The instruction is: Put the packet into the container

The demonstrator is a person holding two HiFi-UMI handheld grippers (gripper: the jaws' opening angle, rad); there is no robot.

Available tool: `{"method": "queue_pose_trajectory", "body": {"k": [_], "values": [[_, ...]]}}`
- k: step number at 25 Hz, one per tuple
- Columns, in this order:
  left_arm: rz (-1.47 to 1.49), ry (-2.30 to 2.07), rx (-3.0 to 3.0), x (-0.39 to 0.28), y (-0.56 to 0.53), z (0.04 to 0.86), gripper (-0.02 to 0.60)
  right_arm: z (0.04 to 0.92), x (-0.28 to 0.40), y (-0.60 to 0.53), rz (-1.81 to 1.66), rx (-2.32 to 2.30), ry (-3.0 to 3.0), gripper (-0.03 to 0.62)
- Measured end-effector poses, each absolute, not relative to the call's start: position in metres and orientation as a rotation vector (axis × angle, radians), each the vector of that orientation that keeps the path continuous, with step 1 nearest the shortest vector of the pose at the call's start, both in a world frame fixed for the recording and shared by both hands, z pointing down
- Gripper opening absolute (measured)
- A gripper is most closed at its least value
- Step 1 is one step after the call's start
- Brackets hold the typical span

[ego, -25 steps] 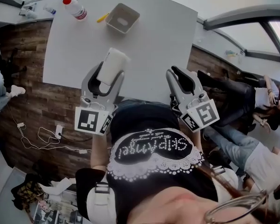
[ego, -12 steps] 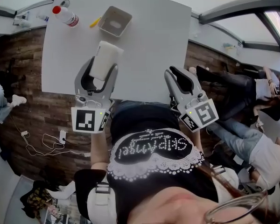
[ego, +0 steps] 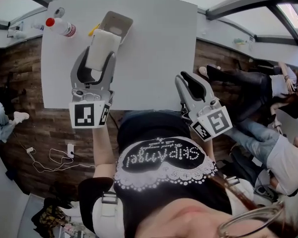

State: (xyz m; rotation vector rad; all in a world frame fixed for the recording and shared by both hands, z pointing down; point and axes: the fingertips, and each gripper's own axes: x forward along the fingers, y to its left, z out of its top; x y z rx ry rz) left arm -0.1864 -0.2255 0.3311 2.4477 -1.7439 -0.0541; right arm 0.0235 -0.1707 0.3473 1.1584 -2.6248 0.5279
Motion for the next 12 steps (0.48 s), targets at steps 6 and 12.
{"method": "queue_pose_trajectory", "body": {"k": [6,12], "values": [[-0.040,-1.729,2.451,-0.187,-0.258,0.350,0.264,0.353,0.024,-0.177,0.551,1.177,-2.604,0.069],[-0.044,-1.732,2.422,-0.192,-0.281,0.367,0.264,0.357,0.025,-0.180,0.568,1.190,-2.579,0.069]]}}
